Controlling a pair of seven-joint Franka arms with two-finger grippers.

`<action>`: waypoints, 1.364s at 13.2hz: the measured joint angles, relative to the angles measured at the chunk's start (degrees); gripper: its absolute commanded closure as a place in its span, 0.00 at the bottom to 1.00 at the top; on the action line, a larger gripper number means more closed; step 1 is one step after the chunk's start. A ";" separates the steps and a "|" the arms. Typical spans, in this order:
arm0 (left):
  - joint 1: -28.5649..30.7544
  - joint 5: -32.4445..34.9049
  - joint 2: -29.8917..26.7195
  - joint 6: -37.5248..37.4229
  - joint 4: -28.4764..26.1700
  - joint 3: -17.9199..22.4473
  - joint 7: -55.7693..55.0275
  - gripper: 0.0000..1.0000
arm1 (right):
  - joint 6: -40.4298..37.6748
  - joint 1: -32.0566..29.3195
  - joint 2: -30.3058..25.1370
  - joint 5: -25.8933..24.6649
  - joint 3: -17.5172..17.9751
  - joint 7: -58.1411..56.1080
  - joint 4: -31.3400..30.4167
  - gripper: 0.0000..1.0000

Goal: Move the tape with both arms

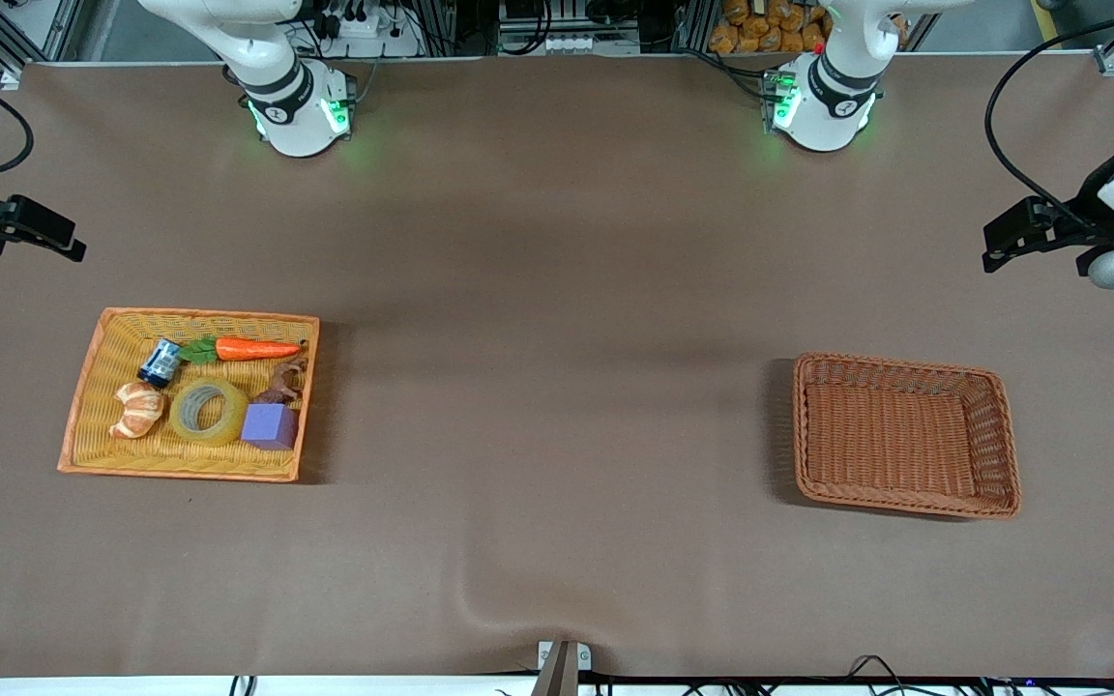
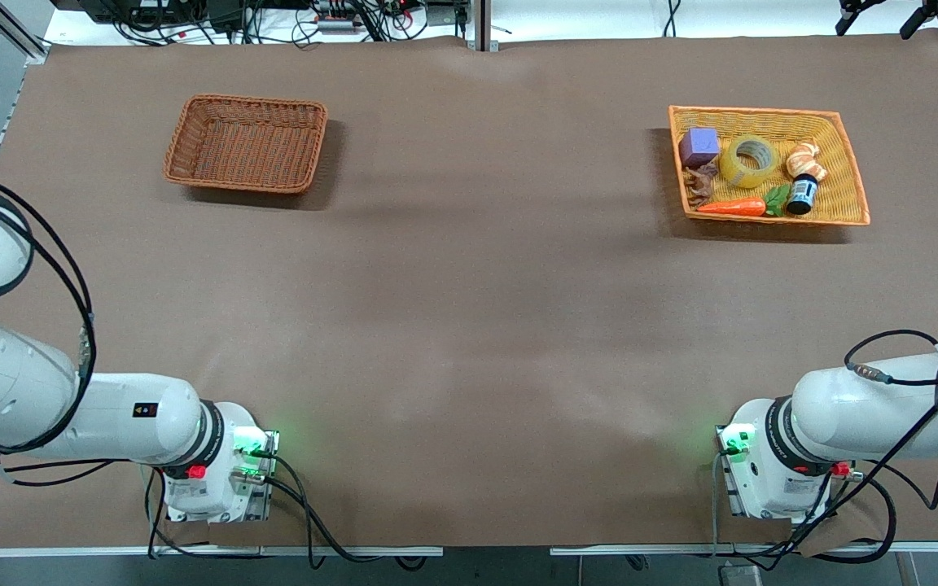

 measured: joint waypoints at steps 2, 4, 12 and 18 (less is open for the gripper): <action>0.00 -0.02 0.00 -0.03 -0.12 0.00 0.00 0.00 | 0.00 0.00 0.07 0.00 0.00 0.00 0.00 0.00; 0.00 -0.06 0.01 -0.05 -0.21 -0.01 0.00 0.00 | 0.00 0.00 0.10 0.00 0.00 0.00 0.00 0.00; -0.01 -0.09 0.14 -0.07 -0.48 -0.05 0.00 0.00 | 0.00 0.00 0.45 0.00 0.00 0.00 -0.06 0.00; -0.01 -0.10 0.15 -0.07 -0.54 -0.05 0.00 0.00 | 1.88 -0.06 2.62 0.00 -0.02 0.01 -0.20 0.00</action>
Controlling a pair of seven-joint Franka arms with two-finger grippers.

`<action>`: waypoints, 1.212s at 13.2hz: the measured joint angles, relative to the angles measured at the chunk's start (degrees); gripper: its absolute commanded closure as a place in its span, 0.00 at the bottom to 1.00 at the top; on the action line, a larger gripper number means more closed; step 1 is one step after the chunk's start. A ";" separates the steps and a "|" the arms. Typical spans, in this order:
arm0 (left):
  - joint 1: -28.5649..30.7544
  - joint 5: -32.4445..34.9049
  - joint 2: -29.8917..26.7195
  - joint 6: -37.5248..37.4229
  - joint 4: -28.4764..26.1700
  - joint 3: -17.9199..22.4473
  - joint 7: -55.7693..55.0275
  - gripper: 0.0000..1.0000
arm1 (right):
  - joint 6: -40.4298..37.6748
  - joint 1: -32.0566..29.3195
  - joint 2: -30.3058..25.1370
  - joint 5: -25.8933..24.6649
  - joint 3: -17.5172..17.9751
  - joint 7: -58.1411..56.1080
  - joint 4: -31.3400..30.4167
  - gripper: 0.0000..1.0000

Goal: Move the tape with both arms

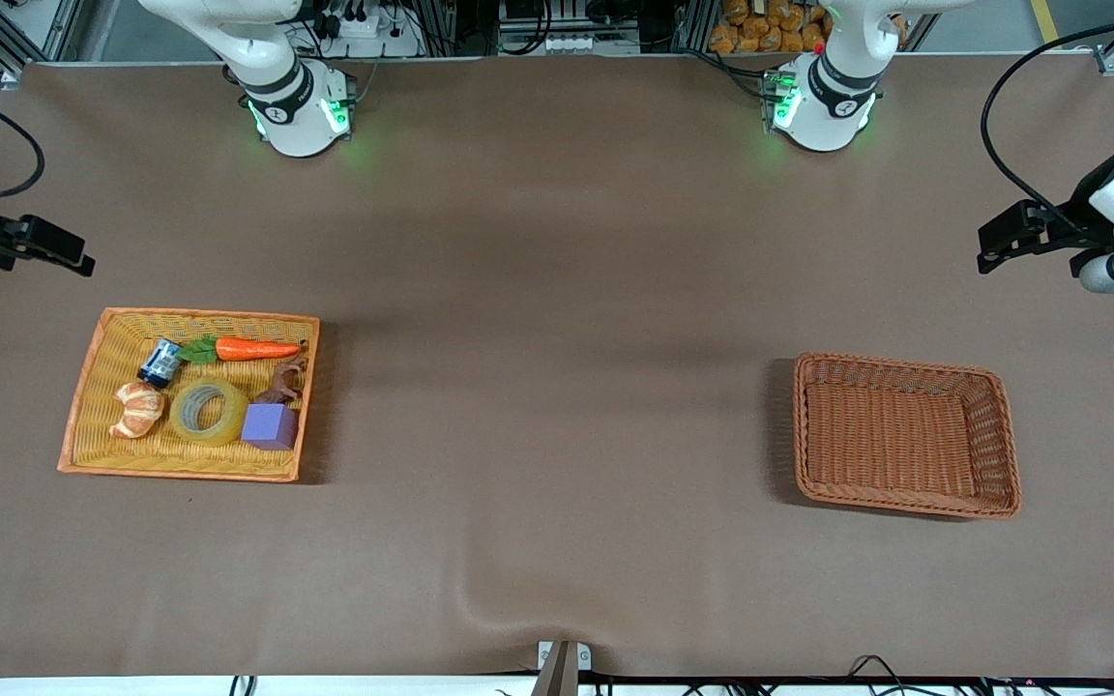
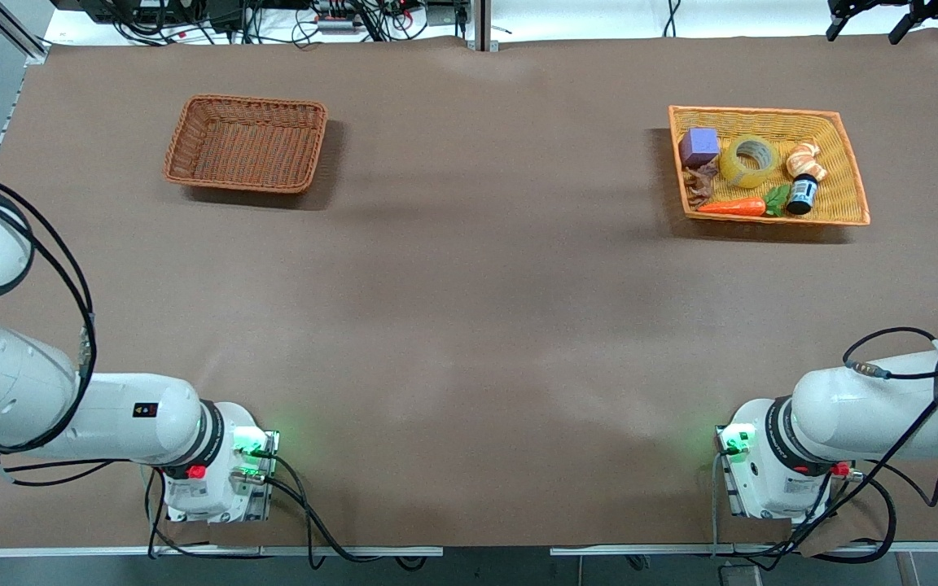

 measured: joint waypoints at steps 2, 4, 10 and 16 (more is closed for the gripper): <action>0.00 0.00 0.00 0.00 0.00 0.01 0.00 0.00 | 0.31 -0.11 0.90 0.00 -0.04 0.00 0.00 0.00; 0.00 0.00 0.00 0.00 0.00 0.01 0.00 0.00 | 0.55 -0.20 1.21 0.00 -0.09 0.00 0.00 0.00; 0.00 0.00 0.01 0.00 -0.03 0.00 0.00 0.00 | 0.68 -0.21 1.32 0.00 -0.13 0.00 0.00 0.00; -0.04 0.00 0.22 0.00 -0.07 -0.07 -0.05 0.00 | 3.66 -0.22 2.49 -0.02 -0.16 0.01 -0.05 0.00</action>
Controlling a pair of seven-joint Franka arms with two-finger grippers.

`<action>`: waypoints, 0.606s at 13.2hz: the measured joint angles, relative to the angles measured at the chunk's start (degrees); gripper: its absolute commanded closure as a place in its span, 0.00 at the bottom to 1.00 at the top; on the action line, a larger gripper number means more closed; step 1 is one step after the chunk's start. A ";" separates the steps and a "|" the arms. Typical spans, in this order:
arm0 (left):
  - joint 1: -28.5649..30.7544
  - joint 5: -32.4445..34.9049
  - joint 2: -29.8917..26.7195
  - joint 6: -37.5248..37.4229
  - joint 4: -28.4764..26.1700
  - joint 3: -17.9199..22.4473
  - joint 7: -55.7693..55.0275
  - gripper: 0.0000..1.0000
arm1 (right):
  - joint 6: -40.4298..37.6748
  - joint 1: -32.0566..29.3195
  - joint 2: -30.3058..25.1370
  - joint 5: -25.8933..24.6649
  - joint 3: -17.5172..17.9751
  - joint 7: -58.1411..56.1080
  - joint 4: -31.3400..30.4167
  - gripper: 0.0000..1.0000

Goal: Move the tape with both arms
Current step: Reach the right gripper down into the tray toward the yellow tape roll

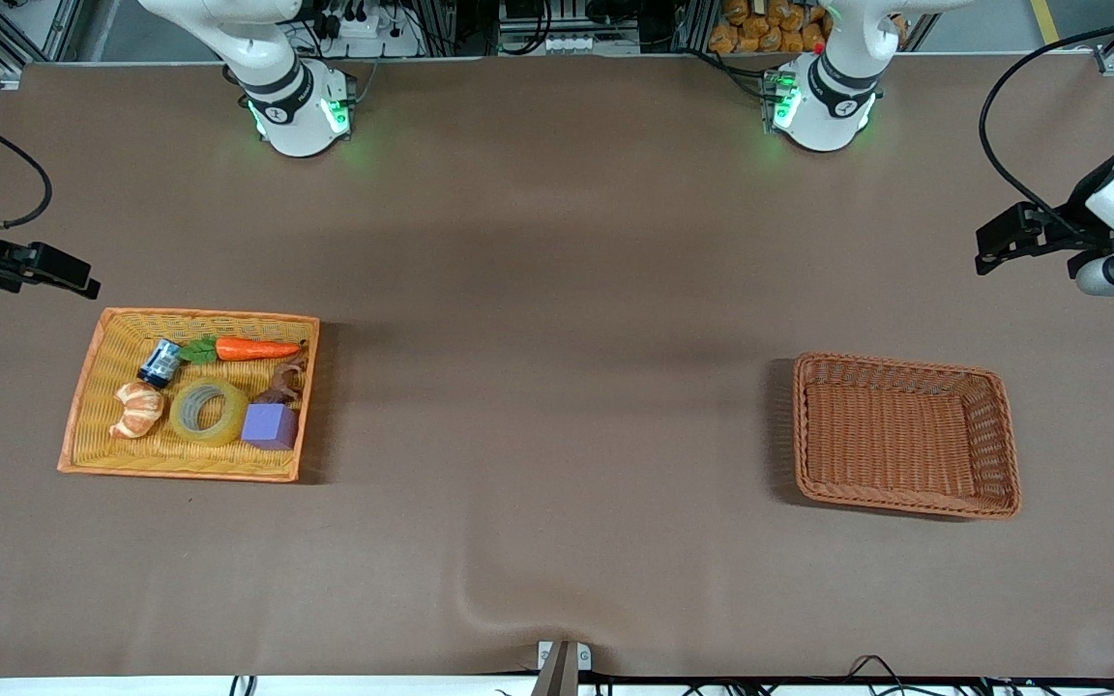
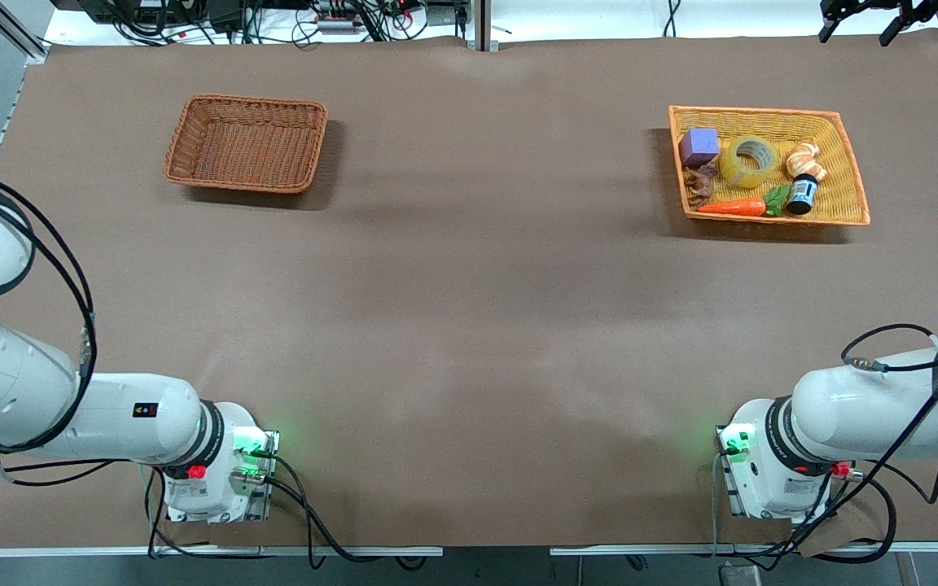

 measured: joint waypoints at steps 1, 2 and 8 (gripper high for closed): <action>-0.01 0.00 0.00 0.00 0.00 -0.01 -0.01 0.00 | 1.28 -0.06 1.07 0.00 -0.07 0.00 -0.18 0.00; -0.02 0.00 0.01 0.00 -0.01 -0.04 -0.01 0.00 | 2.75 -0.23 2.61 -0.01 -0.17 0.00 -0.48 0.00; -0.08 0.00 0.03 0.00 -0.07 -0.20 -0.04 0.00 | 10.45 -2.15 13.83 -0.01 -0.30 0.00 -0.97 0.00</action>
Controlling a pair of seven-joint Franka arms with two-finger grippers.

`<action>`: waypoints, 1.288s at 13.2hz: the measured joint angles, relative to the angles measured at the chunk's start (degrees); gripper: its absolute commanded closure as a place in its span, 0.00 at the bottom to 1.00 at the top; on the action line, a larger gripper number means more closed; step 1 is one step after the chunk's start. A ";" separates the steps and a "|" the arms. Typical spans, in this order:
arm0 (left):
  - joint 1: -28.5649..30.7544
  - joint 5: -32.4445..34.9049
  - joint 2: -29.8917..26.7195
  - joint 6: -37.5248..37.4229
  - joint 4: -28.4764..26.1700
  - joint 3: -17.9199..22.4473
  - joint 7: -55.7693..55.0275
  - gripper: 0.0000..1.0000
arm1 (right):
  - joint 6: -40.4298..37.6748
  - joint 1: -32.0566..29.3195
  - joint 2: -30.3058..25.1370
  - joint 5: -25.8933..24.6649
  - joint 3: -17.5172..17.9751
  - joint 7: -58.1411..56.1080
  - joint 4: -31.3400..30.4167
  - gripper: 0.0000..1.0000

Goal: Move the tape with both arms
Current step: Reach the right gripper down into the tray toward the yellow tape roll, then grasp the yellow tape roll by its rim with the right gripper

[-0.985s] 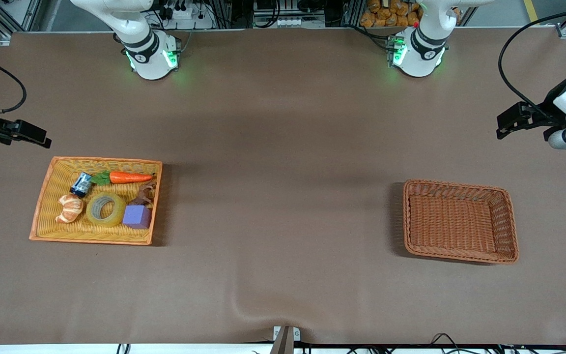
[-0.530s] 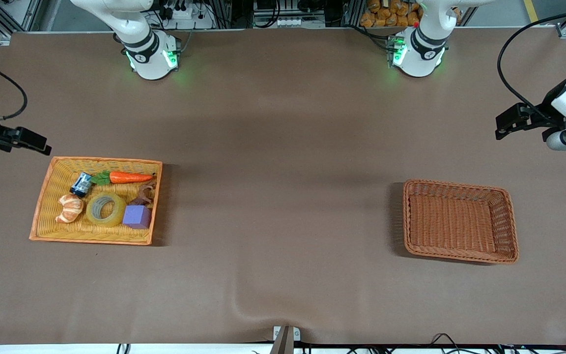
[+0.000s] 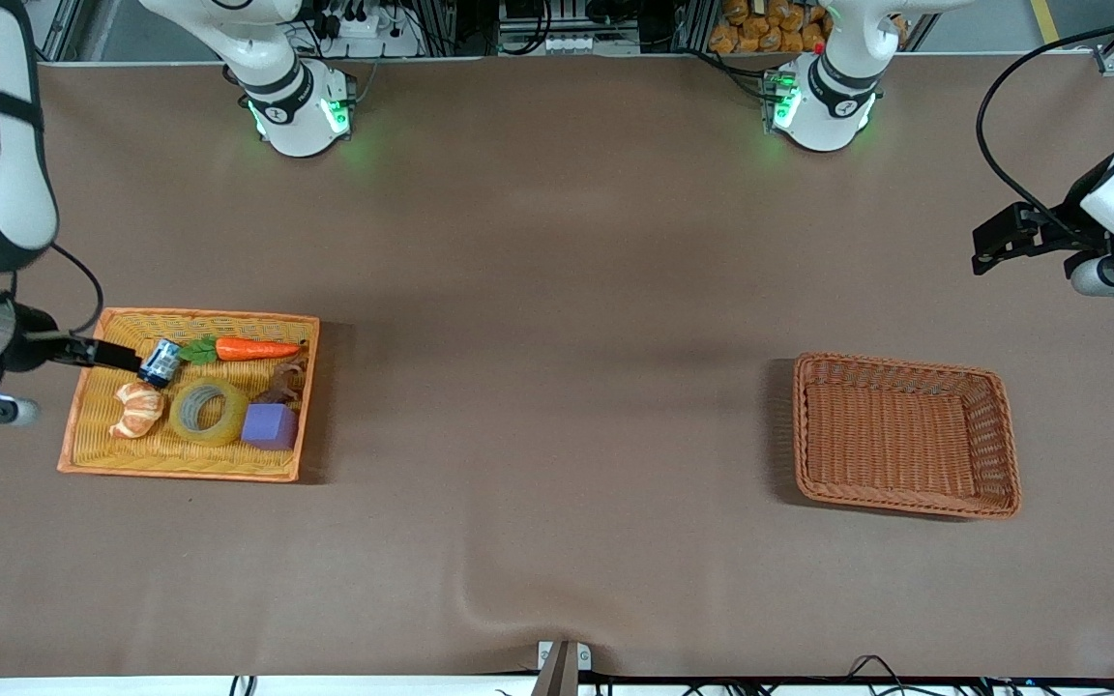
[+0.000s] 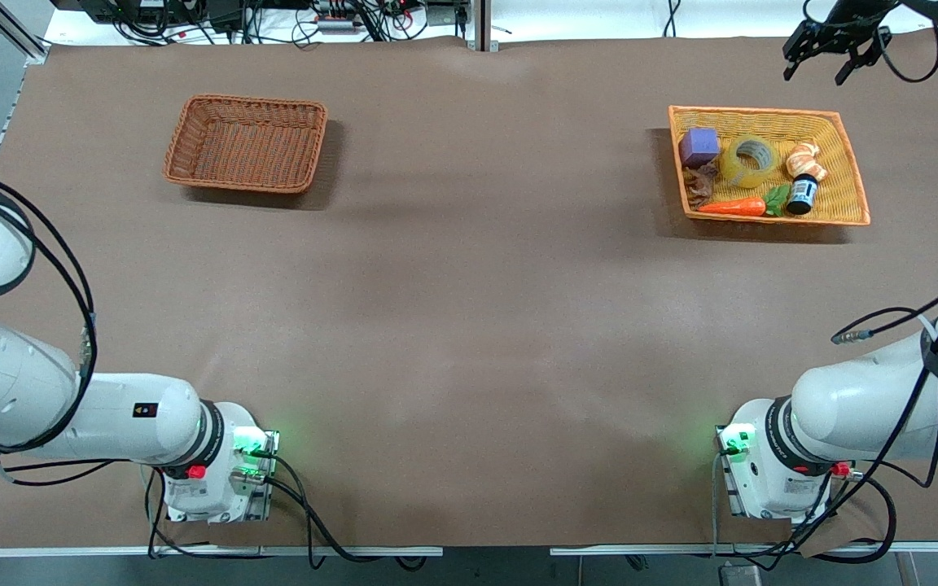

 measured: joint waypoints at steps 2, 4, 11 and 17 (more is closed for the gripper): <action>0.00 0.00 0.00 0.00 -0.01 -0.02 -0.02 0.00 | 2.51 -1.21 2.84 0.00 -0.02 -1.18 -0.01 0.00; 0.00 0.00 0.01 0.00 -0.04 -0.03 -0.03 0.00 | 4.99 -2.34 5.52 0.00 -0.03 -2.50 -0.03 0.00; 0.00 0.00 0.21 0.00 -0.09 -0.07 -0.03 0.00 | 14.30 -2.78 15.04 0.00 0.13 -4.07 -0.54 0.00; -0.11 0.00 0.34 0.00 -0.10 -0.26 -0.03 0.00 | 15.06 -2.74 18.72 -0.02 0.27 -16.88 -1.00 0.00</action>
